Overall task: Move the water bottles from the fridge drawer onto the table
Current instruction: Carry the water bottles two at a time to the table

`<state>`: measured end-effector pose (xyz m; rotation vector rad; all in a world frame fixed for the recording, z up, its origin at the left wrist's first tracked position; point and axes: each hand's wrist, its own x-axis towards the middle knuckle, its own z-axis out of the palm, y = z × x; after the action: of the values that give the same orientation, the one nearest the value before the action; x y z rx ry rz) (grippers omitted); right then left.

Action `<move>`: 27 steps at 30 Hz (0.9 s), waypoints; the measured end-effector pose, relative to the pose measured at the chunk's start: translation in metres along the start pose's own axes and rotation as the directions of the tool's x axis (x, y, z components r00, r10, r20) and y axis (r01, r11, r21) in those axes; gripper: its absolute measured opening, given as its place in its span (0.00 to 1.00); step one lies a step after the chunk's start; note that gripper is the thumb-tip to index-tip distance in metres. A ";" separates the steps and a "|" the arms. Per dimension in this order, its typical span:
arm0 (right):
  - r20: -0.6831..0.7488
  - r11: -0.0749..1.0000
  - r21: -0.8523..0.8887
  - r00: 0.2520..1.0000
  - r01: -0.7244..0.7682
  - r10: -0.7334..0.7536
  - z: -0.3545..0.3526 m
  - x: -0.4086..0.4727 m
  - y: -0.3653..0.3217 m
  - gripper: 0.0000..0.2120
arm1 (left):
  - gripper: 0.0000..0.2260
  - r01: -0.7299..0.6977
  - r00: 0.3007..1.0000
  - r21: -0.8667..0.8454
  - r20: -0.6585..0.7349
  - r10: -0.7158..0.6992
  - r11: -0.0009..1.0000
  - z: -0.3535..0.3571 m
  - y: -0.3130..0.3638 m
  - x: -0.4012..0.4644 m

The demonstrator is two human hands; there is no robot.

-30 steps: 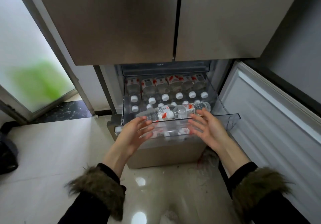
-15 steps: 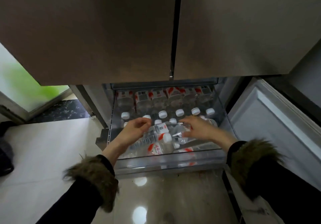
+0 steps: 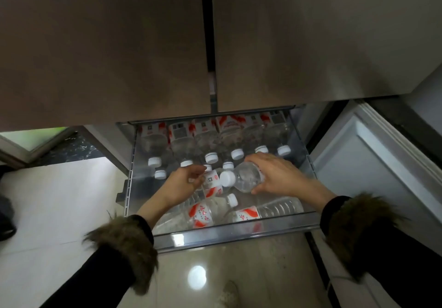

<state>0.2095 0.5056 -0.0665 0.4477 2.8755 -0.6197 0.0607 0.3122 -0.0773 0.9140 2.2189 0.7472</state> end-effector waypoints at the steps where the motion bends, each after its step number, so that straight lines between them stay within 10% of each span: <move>1: -0.041 0.999 0.047 0.999 -0.019 0.021 -0.005 -0.004 0.003 0.33 | 0.16 -0.011 1.000 0.019 -0.003 0.011 1.000 0.003 0.004 0.002; 10: -0.275 0.926 0.329 0.919 -0.186 0.283 -0.014 -0.036 0.022 0.31 | 0.23 -0.256 0.965 0.377 0.151 0.214 0.890 0.052 0.030 0.036; 17: -0.284 0.915 0.352 0.910 -0.195 0.303 -0.010 -0.044 0.029 0.33 | 0.25 -0.141 0.990 0.724 0.094 0.106 0.675 0.075 0.029 0.048; 27: -0.234 0.920 0.338 0.929 -0.200 0.288 -0.015 -0.047 0.028 0.33 | 0.22 -0.159 0.987 0.672 0.083 0.140 0.723 0.049 0.040 0.036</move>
<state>0.2612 0.5246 -0.0535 1.0030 2.9069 -1.0407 0.0911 0.3767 -0.0928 1.4496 2.4434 -0.0643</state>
